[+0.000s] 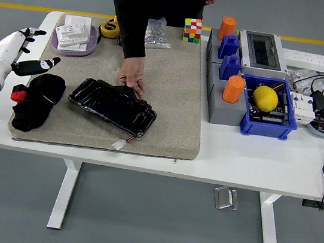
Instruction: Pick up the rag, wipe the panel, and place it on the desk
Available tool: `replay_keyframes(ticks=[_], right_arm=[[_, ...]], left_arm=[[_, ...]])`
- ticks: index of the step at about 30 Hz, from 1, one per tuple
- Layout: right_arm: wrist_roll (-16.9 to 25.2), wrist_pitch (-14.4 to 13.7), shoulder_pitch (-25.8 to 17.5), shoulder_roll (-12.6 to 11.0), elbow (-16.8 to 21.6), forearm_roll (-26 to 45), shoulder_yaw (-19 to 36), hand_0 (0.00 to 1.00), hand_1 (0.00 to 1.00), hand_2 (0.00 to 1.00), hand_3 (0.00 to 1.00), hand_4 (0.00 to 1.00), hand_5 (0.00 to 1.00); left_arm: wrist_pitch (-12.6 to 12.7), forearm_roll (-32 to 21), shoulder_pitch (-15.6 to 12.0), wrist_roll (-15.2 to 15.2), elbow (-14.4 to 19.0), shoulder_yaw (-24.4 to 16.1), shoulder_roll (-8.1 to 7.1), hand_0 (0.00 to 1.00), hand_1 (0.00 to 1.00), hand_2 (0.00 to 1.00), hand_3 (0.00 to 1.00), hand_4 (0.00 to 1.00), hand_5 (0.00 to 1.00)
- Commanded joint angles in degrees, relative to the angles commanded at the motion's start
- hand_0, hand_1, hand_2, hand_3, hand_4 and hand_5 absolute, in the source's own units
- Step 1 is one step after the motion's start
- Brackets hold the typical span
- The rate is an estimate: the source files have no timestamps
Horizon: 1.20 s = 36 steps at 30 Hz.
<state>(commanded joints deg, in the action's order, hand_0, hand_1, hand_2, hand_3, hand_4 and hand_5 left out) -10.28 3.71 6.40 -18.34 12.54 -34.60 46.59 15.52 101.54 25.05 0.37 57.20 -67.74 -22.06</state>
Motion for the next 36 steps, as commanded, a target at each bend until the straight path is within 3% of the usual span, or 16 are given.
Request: replay_keyframes(ticks=[10,19,36], right_arm=[[0.0,-0.1,0.2,-0.1,0.3,-0.5,0.4,0.72,0.619,0.666,0.581,0.969,0.536],[0.0,-0.1,0.2,-0.2,0.7,-1.1,0.8,0.72,0.618,0.666,0.58,0.968,0.535],[0.1,-0.4,0.4,-0.4,1.8,-2.9,2.2,0.72,0.619,0.666,0.58,0.967,0.537]], left_arm=[[0.5,3.0,2.0,-0.7,-5.9,3.5,0.34,0.594,0.823,0.889,0.84,0.889,0.427],[0.1,2.1,3.0,-0.3,-10.0,6.4,0.91,0.592,0.824,0.886,0.837,0.896,0.418],[1.0,-0.8,3.9,-0.7,-14.7,9.6,2.34,0.593,0.825,0.88,0.821,0.903,0.411]])
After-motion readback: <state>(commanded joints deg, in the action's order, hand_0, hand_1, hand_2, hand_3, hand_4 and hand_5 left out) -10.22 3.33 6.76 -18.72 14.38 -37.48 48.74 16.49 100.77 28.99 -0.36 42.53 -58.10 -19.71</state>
